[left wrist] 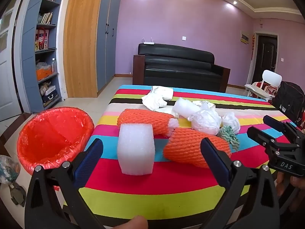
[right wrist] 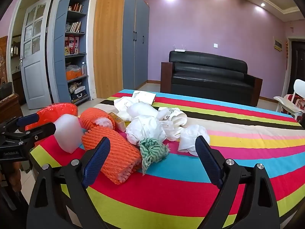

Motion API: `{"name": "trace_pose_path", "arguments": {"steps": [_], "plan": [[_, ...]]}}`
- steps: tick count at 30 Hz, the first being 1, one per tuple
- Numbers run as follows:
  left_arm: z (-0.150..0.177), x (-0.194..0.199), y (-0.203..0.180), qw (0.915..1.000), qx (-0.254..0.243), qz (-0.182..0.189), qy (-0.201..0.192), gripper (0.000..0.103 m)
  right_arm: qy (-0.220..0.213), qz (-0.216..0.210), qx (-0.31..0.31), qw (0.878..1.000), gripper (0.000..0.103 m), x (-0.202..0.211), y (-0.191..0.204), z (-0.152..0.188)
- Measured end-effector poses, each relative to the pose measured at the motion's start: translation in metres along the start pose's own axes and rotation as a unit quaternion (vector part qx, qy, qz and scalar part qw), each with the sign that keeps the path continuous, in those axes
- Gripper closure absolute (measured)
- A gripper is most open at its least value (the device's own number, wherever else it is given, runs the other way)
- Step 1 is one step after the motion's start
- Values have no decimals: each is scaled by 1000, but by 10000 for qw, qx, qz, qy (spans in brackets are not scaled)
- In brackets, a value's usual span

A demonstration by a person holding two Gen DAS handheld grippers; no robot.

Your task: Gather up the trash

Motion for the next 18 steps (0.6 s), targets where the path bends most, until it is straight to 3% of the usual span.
{"name": "trace_pose_path", "arguments": {"steps": [18], "plan": [[0, 2, 2, 10000, 49, 8, -42, 4, -22, -15, -10, 10000, 18, 1, 0, 0]]}}
Point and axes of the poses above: each gripper's, at about its wrist camera, not at the fingertips, and x roughly against the way its jaws point, y to its left, z to its underside, the point moved 4 cm from there along -x, roughly the way its jaws point, and after that the axes turned 14 degrees about x, right-handed, at the moved point
